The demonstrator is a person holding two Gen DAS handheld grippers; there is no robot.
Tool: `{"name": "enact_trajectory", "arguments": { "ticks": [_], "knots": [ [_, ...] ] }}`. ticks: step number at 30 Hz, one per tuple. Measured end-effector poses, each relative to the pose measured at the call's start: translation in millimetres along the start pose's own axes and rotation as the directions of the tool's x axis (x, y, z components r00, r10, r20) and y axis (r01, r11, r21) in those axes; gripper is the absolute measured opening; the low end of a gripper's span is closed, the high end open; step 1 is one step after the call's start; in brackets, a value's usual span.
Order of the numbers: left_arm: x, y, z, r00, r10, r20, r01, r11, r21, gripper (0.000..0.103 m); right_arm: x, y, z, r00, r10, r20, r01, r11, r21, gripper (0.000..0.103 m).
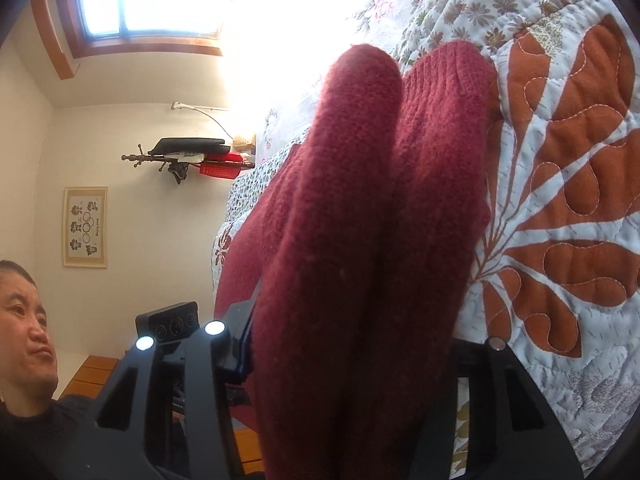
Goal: Fold small clothes
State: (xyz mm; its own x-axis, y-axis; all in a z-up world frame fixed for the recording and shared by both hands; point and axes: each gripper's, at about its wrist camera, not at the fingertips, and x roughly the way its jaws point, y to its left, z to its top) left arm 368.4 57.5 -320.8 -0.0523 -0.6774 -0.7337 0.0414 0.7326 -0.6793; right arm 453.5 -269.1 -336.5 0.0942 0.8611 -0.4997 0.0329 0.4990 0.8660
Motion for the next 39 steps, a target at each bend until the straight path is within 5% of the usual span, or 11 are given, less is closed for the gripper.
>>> {"name": "enact_trajectory", "arguments": {
  "ticks": [5,14,23,28,32,36,39],
  "knots": [
    [-10,4,-2,0.998,-0.054,0.02,0.055,0.998,-0.008,0.037,0,15,-3,0.999,-0.02,0.03,0.02,1.0,-0.006,0.043],
    [-76,0,-22,0.997,-0.031,0.073,0.029,0.999,0.034,0.034,5,92,-20,0.998,-0.004,0.06,0.01,0.995,-0.103,0.041],
    [-169,66,-127,0.983,0.103,0.15,-0.099,0.994,-0.037,0.035,126,158,-84,0.987,0.113,-0.113,-0.133,0.973,-0.19,0.041],
    [-137,153,-167,0.985,0.136,0.11,-0.111,0.973,-0.203,0.052,193,138,-119,0.982,-0.03,-0.189,0.0,0.988,-0.157,0.057],
    [-132,165,-173,0.986,0.039,0.164,-0.002,0.975,-0.224,0.072,149,161,-122,0.99,-0.117,-0.085,0.099,0.978,-0.186,0.084],
    [-164,159,-192,0.969,0.063,0.238,-0.017,0.981,-0.192,0.078,91,180,-126,0.978,-0.192,0.082,0.204,0.962,-0.179,0.08],
    [-197,160,-209,0.943,0.115,0.311,-0.052,0.977,-0.205,0.078,92,197,-126,0.974,-0.204,0.102,0.222,0.951,-0.217,0.077]
  ]
}}
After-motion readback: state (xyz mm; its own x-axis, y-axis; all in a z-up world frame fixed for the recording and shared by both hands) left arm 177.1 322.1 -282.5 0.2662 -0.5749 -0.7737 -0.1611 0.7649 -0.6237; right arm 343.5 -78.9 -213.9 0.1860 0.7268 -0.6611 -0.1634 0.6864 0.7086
